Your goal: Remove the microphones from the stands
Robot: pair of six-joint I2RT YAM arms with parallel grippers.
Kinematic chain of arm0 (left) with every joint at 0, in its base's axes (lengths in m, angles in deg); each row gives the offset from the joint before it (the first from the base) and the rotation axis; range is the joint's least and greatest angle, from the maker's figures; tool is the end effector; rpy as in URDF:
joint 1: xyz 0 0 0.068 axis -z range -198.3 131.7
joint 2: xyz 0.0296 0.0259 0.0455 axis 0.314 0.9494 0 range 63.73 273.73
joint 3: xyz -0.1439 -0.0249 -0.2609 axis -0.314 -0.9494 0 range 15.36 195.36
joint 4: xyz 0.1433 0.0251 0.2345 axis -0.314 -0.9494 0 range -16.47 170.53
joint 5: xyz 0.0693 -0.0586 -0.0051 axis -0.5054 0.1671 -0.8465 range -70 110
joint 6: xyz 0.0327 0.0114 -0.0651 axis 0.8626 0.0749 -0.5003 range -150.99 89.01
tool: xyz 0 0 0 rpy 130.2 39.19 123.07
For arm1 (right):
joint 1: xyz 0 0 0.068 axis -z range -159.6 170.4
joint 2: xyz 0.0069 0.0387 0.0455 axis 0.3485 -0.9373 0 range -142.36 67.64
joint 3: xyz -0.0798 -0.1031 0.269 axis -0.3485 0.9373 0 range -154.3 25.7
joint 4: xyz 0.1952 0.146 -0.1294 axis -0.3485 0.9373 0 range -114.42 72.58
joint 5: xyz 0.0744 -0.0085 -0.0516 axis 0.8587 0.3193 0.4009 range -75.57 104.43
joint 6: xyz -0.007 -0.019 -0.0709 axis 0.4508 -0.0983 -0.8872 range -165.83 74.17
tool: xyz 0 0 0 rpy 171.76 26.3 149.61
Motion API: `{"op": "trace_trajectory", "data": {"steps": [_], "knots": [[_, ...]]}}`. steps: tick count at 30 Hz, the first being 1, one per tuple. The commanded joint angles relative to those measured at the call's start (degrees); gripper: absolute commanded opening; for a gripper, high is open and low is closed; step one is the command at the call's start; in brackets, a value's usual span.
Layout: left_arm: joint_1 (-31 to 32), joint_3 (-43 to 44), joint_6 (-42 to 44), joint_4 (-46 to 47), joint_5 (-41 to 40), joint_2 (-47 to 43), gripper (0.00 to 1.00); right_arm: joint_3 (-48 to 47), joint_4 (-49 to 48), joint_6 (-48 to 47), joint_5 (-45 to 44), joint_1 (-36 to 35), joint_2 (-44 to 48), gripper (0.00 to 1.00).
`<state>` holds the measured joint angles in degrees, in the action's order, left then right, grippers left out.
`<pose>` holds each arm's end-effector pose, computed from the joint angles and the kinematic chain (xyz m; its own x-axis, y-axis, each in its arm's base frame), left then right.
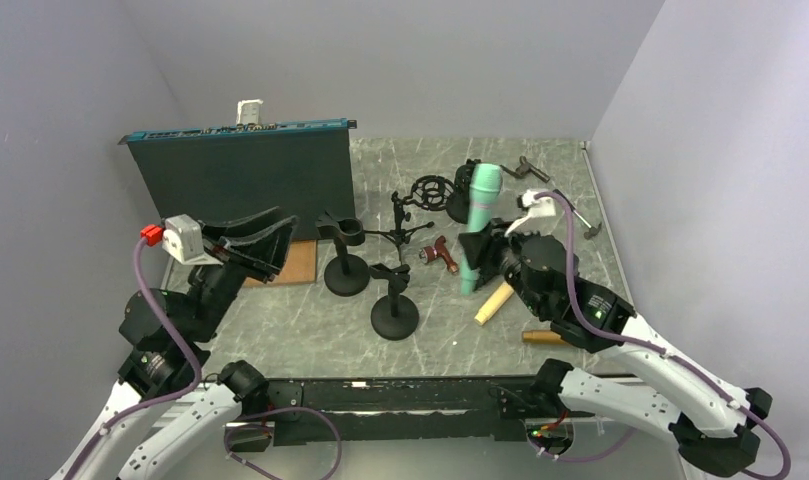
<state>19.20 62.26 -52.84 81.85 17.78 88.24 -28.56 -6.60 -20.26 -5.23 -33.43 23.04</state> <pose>0.0787 -0.0573 0.4434 0.0801 -0.5302 -0.8441 0.6572 0.6648 -0.3552 0.1290 0.1412 0.4018 -0.3189 0.2524 -0.9136 -0.4723 0.7934 0.3840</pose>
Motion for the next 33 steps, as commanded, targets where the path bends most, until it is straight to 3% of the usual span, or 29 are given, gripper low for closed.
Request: {"op": "trace_trajectory", "data": {"steps": [1,11,15,22,29,33], "knots": [[0.12,0.31,14.80,-6.62,-13.49,-0.67,0.43,-0.76,27.88,13.22,-34.42,5.90,-1.48,0.00],[0.07,-0.11,21.19,-8.50,-11.59,0.89,0.52,12.51,20.38,15.91,-10.23,34.51,-4.90,0.00],[0.06,-1.70,21.15,-8.56,-11.57,0.48,0.53,16.94,16.80,16.78,-1.10,42.26,-7.01,0.00],[0.12,-1.98,21.14,-9.23,-10.20,0.30,0.52,26.66,9.19,24.76,3.12,49.69,-4.56,0.00],[-0.05,-1.93,21.14,-9.56,-9.26,1.16,0.52,26.63,10.21,32.37,4.01,52.14,-12.67,0.00],[-0.26,-1.54,21.14,-10.28,-9.42,1.59,0.52,26.39,11.45,35.16,2.19,52.28,-15.10,0.16]]}}
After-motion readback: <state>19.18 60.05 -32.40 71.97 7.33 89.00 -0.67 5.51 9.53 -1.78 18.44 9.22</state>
